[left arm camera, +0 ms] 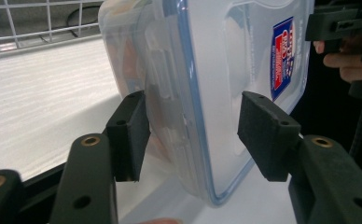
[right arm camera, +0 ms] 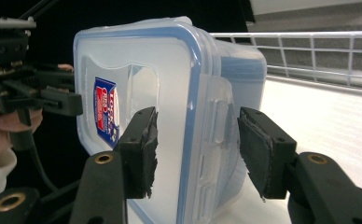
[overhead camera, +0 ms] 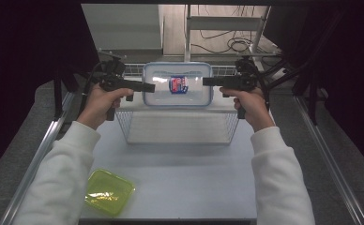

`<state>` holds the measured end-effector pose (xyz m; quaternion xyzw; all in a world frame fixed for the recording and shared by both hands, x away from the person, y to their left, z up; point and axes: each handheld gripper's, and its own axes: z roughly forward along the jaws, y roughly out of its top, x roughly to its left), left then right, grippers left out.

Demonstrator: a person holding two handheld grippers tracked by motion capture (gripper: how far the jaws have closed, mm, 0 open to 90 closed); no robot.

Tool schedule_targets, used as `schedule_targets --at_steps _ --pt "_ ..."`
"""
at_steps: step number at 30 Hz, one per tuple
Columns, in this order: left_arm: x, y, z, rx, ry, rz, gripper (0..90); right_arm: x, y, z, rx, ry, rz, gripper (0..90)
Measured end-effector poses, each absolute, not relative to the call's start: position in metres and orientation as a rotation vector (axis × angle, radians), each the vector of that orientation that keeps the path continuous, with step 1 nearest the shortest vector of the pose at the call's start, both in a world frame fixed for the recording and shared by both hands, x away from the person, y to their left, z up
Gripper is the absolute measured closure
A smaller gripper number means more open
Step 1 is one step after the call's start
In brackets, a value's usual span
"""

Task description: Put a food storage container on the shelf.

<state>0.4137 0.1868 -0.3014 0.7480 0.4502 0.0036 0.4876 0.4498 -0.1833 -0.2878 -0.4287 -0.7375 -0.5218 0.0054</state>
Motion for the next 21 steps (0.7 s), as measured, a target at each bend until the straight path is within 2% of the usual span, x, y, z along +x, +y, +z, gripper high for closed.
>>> schedule_targets --at_steps 4,9,11,14,15,16,19,21 --pt "0.42 0.186 -0.304 1.793 1.107 -0.006 40.7 0.453 -0.181 -0.287 -1.381 -2.314 -1.62 47.5" --pt "0.429 0.181 -0.31 1.76 1.141 -0.013 31.0 0.456 -0.18 -0.292 -1.433 -2.282 -1.614 45.5" --pt "0.431 0.18 -0.311 1.756 1.149 -0.021 29.7 0.457 -0.179 -0.293 -1.45 -2.273 -1.616 45.1" --pt "0.437 0.179 -0.316 1.757 1.169 -0.062 20.3 0.459 -0.176 -0.296 -1.496 -2.267 -1.606 44.7" --pt "0.443 0.178 -0.322 1.745 1.202 -0.127 13.1 0.458 -0.173 -0.298 -1.504 -2.265 -1.606 44.0" --pt "0.444 0.178 -0.323 1.73 1.205 -0.123 10.4 0.457 -0.171 -0.298 -1.513 -2.269 -1.615 43.2" --pt "0.443 0.179 -0.321 1.733 1.199 -0.047 10.2 0.454 -0.17 -0.3 -1.517 -2.288 -1.619 43.0" --pt "0.443 0.18 -0.321 1.736 1.21 -0.054 7.8 0.452 -0.172 -0.302 -1.512 -2.283 -1.617 43.0"
